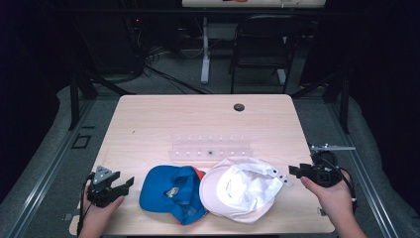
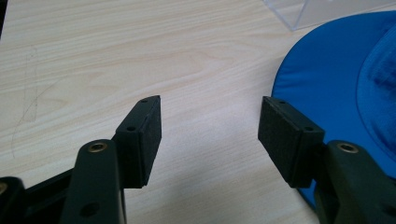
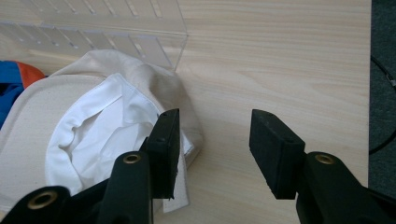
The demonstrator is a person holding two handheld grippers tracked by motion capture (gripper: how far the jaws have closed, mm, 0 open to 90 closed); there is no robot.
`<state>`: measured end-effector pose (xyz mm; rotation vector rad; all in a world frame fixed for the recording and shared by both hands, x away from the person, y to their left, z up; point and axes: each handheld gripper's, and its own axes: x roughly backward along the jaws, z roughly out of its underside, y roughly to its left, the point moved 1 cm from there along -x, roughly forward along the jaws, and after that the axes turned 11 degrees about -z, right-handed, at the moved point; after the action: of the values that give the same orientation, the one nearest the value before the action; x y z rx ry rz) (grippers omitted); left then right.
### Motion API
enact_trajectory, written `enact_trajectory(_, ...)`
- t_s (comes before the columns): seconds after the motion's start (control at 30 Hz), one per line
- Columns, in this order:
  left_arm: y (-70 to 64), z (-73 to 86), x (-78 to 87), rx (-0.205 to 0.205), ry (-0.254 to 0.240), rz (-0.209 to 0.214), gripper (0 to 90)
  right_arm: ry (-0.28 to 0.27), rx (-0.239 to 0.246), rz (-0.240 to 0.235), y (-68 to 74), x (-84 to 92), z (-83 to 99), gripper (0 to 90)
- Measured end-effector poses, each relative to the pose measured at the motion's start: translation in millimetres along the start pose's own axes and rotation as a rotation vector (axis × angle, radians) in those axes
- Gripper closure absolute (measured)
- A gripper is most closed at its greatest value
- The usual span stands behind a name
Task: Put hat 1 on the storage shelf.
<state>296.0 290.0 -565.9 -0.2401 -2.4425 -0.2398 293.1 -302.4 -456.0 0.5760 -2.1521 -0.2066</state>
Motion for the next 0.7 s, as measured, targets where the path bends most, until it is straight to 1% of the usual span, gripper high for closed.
enact_trajectory(0.03, 0.6, -0.1, 0.5, -0.003, 0.013, 0.002, 39.3, 0.009, -0.002, -0.005, 0.8, -0.1, -1.6, 53.9)
enact_trajectory(0.1, 1.0, 0.2, -0.1, 0.0, 0.01, 0.003, 38.4, 0.028, -0.01, -0.014, 2.8, -0.3, -4.8, 53.9)
enact_trajectory(0.13, 1.0, 0.2, -0.1, 0.0, 0.01, 0.003, 38.3, 0.028, -0.01, -0.014, 2.8, -0.3, -4.8, 53.9)
enact_trajectory(0.2, 1.2, 0.0, 0.2, 0.001, 0.021, 0.002, 38.2, 0.047, -0.02, -0.026, 4.5, -1.0, -8.2, 53.9)
enact_trajectory(0.23, 0.8, 0.1, -0.4, 0.003, 0.013, 0.0, 38.2, 0.071, -0.034, -0.033, 5.8, -2.3, -10.5, 53.7)
enact_trajectory(0.3, 0.5, -0.1, -0.5, 0.003, 0.013, 0.0, 38.3, 0.102, -0.053, -0.047, 6.3, -4.2, -13.0, 53.4)
enact_trajectory(0.33, 0.4, -0.3, -0.4, 0.002, 0.012, -0.002, 38.3, 0.112, -0.06, -0.049, 6.6, -5.6, -14.1, 53.5)
enact_trajectory(0.37, 0.5, -0.4, -0.4, 0.001, 0.012, -0.002, 38.3, 0.132, -0.061, -0.05, 6.6, -6.3, -15.4, 53.5)
enact_trajectory(0.5, 0.8, -0.4, -0.1, 0.001, 0.014, -0.001, 38.3, 0.177, -0.091, -0.059, 6.6, -11.3, -20.2, 53.5)
enact_trajectory(0.53, 0.8, -0.4, -0.1, 0.001, 0.014, -0.001, 38.3, 0.177, -0.091, -0.059, 6.6, -11.3, -20.2, 53.5)
enact_trajectory(0.57, 0.9, -0.3, -0.5, -0.001, 0.014, -0.002, 38.3, 0.202, -0.105, -0.065, 6.3, -15.2, -21.8, 53.5)
enact_trajectory(0.63, 0.7, -0.3, -0.9, -0.001, 0.014, -0.001, 38.3, 0.233, -0.107, -0.069, 6.2, -19.7, -22.8, 53.5)
enact_trajectory(0.7, 0.5, -0.3, -1.2, -0.005, 0.015, 0.0, 38.3, 0.264, -0.124, -0.077, 6.0, -24.0, -23.3, 53.4)
